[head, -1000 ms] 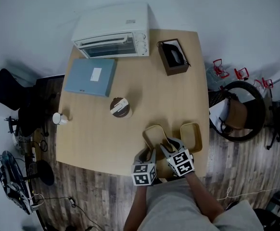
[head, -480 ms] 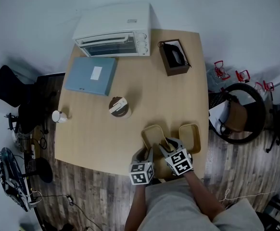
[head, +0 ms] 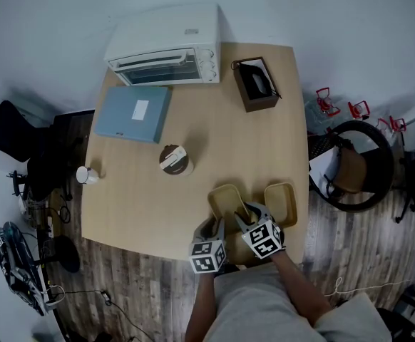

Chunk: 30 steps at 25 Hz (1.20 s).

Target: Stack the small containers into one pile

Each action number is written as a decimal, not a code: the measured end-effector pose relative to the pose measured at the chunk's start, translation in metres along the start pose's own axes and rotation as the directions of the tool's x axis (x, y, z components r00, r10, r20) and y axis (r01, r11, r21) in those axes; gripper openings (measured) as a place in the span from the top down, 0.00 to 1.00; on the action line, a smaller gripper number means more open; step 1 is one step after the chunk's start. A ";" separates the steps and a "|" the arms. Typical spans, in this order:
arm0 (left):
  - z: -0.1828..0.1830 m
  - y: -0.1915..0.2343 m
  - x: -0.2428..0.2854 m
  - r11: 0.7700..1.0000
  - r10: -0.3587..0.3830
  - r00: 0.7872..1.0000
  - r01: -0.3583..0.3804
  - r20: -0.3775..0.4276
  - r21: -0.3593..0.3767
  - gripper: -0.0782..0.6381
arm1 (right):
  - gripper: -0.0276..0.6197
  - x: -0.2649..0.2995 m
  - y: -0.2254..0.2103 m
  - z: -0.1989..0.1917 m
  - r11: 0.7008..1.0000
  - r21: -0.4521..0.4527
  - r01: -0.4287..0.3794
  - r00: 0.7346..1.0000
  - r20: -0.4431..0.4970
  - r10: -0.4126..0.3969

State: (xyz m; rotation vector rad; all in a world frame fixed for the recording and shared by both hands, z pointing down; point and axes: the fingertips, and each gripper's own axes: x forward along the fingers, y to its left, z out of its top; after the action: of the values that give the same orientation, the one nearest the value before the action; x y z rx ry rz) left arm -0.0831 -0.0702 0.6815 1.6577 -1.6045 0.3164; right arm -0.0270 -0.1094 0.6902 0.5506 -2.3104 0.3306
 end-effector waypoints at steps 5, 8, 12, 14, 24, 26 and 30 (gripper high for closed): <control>-0.002 0.002 0.002 1.000 0.004 1.000 -0.004 0.014 0.010 0.77 | 0.72 0.001 -0.001 0.003 0.999 -0.042 0.026 1.000 0.017 -0.025; -0.004 0.003 0.004 1.000 0.005 1.000 -0.005 0.010 0.016 0.78 | 0.73 0.002 -0.003 0.003 0.998 -0.057 0.039 0.999 0.020 -0.038; -0.008 0.007 0.007 1.000 0.013 1.000 -0.013 -0.006 0.017 0.78 | 0.73 0.005 -0.003 0.000 0.998 -0.045 0.032 0.999 0.004 -0.032; -0.010 0.008 0.007 1.000 0.017 1.000 -0.017 -0.013 0.016 0.78 | 0.73 0.005 -0.003 -0.002 0.999 -0.044 0.031 1.000 -0.001 -0.031; -0.009 0.016 0.001 0.998 0.051 0.999 -0.051 -0.018 0.025 0.77 | 0.72 0.002 -0.007 -0.007 0.999 -0.009 0.035 0.999 -0.019 -0.035; -0.006 0.015 -0.002 0.998 0.057 0.998 -0.057 -0.012 0.034 0.77 | 0.72 0.000 -0.009 -0.007 0.999 0.002 0.039 0.999 -0.016 -0.039; 0.001 0.008 -0.005 0.997 0.049 0.999 -0.049 0.008 0.058 0.77 | 0.72 -0.006 -0.014 -0.006 0.998 0.025 0.057 0.998 -0.002 -0.057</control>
State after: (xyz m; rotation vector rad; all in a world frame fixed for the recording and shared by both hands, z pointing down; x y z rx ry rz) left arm -0.0916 -0.0665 0.6798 1.6660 -1.6568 0.3867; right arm -0.0127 -0.1178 0.6908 0.6275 -2.2874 0.3323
